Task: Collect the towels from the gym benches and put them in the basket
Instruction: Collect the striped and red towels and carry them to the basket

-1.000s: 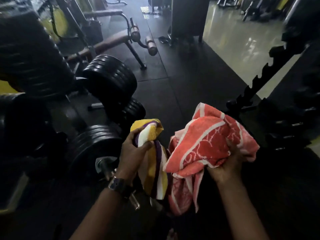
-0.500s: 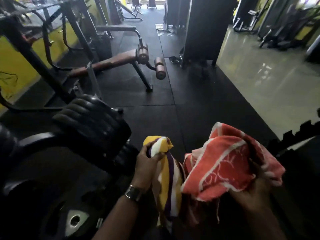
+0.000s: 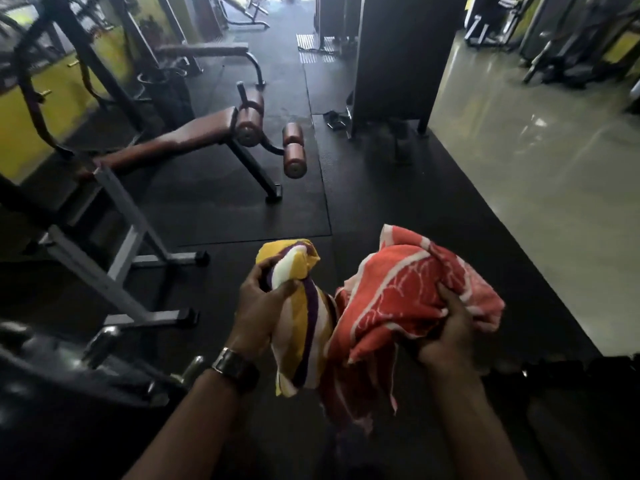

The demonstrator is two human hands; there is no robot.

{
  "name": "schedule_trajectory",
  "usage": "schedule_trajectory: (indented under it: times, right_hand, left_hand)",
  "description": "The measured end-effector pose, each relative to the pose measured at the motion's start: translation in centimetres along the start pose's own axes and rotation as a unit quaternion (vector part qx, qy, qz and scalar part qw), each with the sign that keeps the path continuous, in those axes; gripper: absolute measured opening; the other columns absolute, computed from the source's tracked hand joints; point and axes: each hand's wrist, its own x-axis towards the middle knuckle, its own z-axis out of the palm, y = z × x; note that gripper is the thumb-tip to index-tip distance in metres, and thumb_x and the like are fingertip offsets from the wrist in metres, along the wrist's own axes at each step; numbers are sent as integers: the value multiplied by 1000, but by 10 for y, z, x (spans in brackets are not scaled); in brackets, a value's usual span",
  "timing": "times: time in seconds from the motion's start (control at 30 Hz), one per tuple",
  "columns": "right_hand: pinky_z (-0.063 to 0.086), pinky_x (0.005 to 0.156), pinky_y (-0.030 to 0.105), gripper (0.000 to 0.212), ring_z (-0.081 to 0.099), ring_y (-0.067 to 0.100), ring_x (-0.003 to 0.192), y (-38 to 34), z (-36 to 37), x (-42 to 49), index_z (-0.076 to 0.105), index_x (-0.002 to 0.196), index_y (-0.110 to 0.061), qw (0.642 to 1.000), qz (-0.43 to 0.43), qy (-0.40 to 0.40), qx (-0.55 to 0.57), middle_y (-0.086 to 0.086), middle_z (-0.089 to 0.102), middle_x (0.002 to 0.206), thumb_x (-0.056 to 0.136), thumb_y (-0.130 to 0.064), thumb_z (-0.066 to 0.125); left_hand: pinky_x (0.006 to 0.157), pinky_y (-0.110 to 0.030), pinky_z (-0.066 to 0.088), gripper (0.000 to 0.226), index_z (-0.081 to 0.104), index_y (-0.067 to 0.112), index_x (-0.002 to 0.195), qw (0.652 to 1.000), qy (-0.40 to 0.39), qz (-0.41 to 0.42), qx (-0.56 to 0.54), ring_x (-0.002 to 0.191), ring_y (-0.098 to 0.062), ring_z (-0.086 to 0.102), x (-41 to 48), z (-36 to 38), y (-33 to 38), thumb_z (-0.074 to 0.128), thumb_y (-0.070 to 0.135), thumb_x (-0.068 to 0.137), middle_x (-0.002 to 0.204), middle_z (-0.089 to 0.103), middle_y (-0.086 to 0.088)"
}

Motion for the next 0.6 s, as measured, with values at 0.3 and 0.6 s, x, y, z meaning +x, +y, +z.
schedule_trajectory:
  times: [0.3, 0.6]
  right_hand:
    - [48, 94, 53, 36, 63, 34, 105, -97, 133, 208, 69, 112, -18, 996, 73, -52, -18, 13, 69, 116, 78, -30, 67]
    - [51, 90, 53, 32, 67, 35, 101, -163, 243, 418, 75, 100, -18, 992, 42, -50, -106, 16, 73, 108, 74, -35, 68]
  left_hand:
    - [86, -42, 58, 49, 62, 29, 124, 999, 47, -17, -4, 106, -21, 67, 197, 109, 46, 75, 10, 81, 118, 68, 1]
    - [95, -52, 53, 46, 67, 35, 116, 998, 31, -39, -32, 109, -24, 66, 441, 217, 42, 76, 8, 79, 117, 70, 0]
